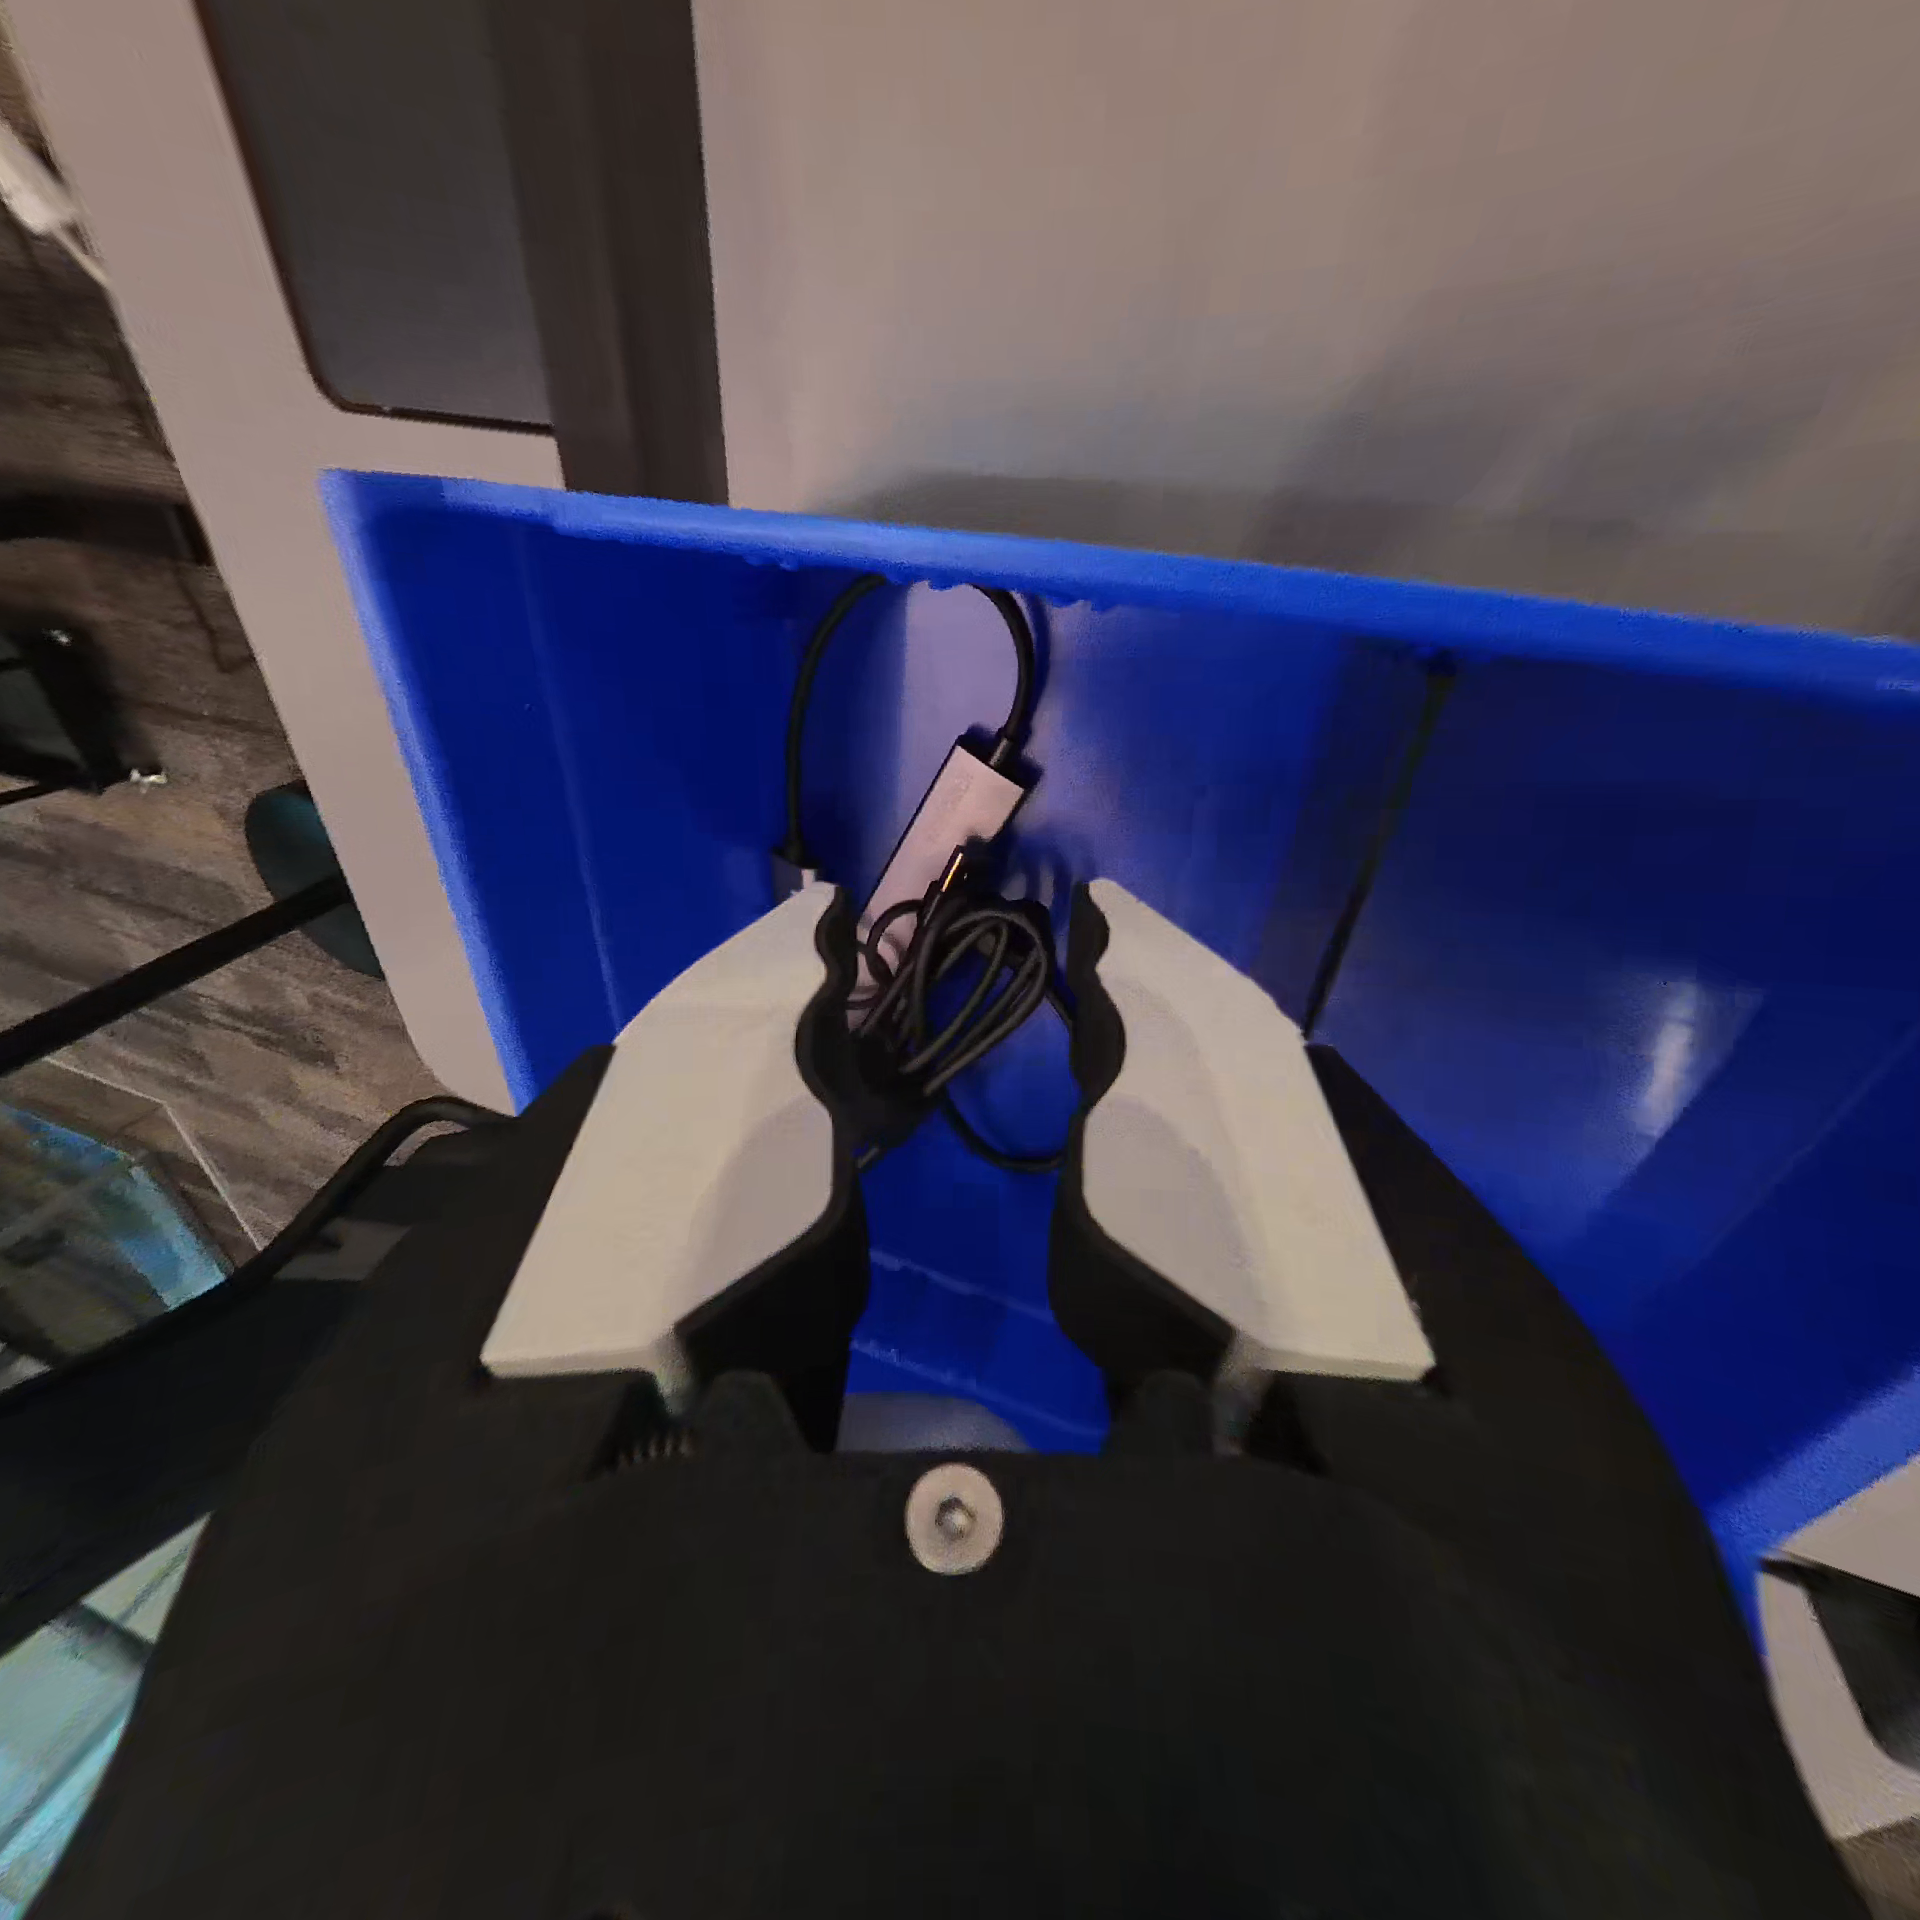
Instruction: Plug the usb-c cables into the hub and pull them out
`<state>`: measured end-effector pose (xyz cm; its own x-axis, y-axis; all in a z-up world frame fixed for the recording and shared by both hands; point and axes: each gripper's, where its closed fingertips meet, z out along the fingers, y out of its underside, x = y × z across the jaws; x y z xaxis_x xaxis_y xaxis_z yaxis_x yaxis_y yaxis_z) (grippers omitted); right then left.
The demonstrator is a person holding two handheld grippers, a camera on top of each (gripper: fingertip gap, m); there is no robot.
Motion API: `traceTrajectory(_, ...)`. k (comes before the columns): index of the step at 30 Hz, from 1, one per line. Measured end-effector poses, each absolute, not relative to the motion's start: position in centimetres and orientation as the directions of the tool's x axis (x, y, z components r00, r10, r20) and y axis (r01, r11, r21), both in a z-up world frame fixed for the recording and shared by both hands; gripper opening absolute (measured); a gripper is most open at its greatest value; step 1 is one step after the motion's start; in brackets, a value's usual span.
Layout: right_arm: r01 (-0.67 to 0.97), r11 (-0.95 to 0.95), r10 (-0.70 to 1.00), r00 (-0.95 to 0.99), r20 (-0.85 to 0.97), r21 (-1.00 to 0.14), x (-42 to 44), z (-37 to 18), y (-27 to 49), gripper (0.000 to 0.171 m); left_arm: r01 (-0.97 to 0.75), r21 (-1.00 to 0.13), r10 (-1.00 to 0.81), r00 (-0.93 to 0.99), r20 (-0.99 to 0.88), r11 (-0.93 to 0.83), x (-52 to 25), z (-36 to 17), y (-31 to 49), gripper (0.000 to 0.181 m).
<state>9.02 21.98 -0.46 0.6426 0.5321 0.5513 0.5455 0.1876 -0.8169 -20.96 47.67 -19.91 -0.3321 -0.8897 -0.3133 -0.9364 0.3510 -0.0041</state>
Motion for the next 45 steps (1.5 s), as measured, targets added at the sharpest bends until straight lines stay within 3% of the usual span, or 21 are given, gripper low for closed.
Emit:
traceTrajectory(10,0.579,0.129,0.587,0.61,0.532,-0.805,7.7,-3.5,23.5,0.042,-0.886,0.098,-0.867,-0.463,-0.182,0.453,-21.6,-24.8,49.2,0.041)
traceTrajectory(18,0.584,0.112,0.597,0.607,0.524,-0.804,7.8,-4.3,23.9,0.042,-0.864,0.088,-0.855,-0.504,-0.122,0.496,-21.3,-26.4,49.9,0.042)
traceTrajectory(21,0.583,0.103,0.597,0.612,0.519,-0.806,8.1,-4.5,24.0,0.042,-0.854,0.091,-0.851,-0.52,-0.076,0.513,-21.5,-26.6,49.6,0.027)
traceTrajectory(26,0.583,0.095,0.597,0.615,0.515,-0.807,8.3,-4.8,24.1,0.042,-0.856,0.068,-0.852,-0.517,-0.082,0.513,-21.6,-26.6,49.6,0.026)
traceTrajectory(39,0.582,0.112,0.592,0.612,0.525,-0.806,8.1,-4.2,23.8,0.042,-0.89,-0.137,-0.885,-0.395,-0.248,0.436,-21.9,-21.3,49.6,0.025)
traceTrajectory(45,0.579,0.132,0.595,0.603,0.531,-0.805,7.5,-3.7,23.5,0.042,-0.851,-0.387,-0.917,-0.237,-0.319,0.355,-21.8,-16.0,49.3,0.023)
